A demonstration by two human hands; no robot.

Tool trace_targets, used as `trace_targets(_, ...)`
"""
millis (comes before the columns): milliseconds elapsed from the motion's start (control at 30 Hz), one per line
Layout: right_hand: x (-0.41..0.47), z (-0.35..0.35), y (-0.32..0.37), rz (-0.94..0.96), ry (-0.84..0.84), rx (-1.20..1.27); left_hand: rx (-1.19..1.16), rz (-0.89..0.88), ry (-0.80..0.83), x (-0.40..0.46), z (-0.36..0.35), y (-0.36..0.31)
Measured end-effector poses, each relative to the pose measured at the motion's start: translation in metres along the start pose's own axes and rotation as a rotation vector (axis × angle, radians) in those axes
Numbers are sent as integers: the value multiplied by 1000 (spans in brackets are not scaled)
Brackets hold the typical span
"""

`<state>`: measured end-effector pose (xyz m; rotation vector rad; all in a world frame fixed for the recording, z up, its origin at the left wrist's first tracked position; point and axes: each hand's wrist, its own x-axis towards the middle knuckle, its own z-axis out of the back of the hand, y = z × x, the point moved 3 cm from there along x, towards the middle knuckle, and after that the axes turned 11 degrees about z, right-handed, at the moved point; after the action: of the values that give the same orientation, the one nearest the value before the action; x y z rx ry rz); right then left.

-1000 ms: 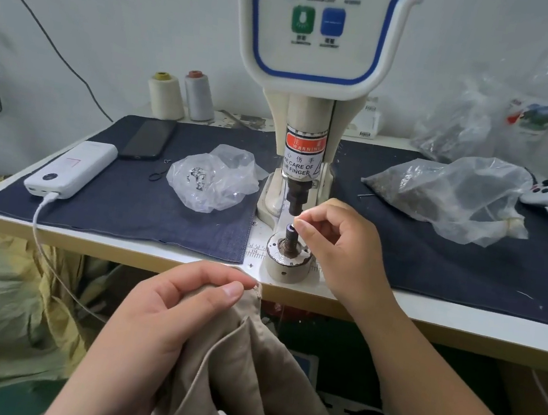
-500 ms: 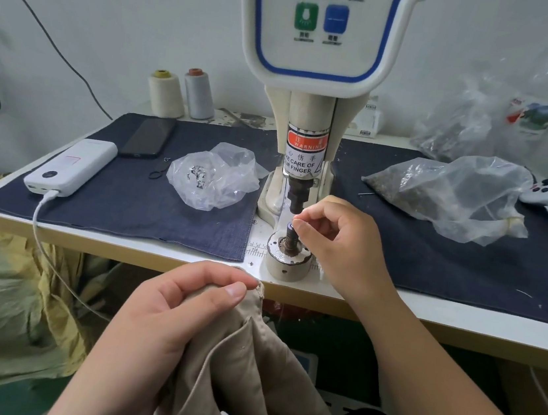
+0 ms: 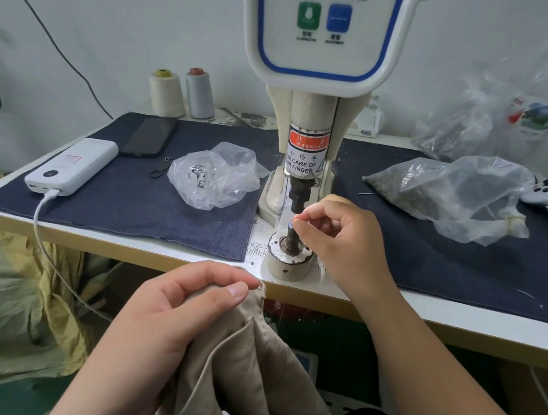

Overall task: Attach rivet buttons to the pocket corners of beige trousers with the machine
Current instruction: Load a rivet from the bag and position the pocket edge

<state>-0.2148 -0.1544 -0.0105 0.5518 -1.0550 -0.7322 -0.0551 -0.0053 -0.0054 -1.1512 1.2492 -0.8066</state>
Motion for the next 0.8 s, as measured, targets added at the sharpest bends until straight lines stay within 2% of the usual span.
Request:
trace_targets(233,-5,4,-3,-27,-46,124,2,-6,-6,1,1,2)
trace_targets(500,-36,23,2,-139,-235,182,31,-8,35,1,2,2)
trace_targets(600,-59,23,20,-71,-173,244,53,27,129,1,0,1)
trace_targets(700,-76,17,45,41,-17,356,5,107,315,0,-6,-4)
trace_targets(800,-94,13,49,2,117,319,-101,161,522,-4,-12,-12)
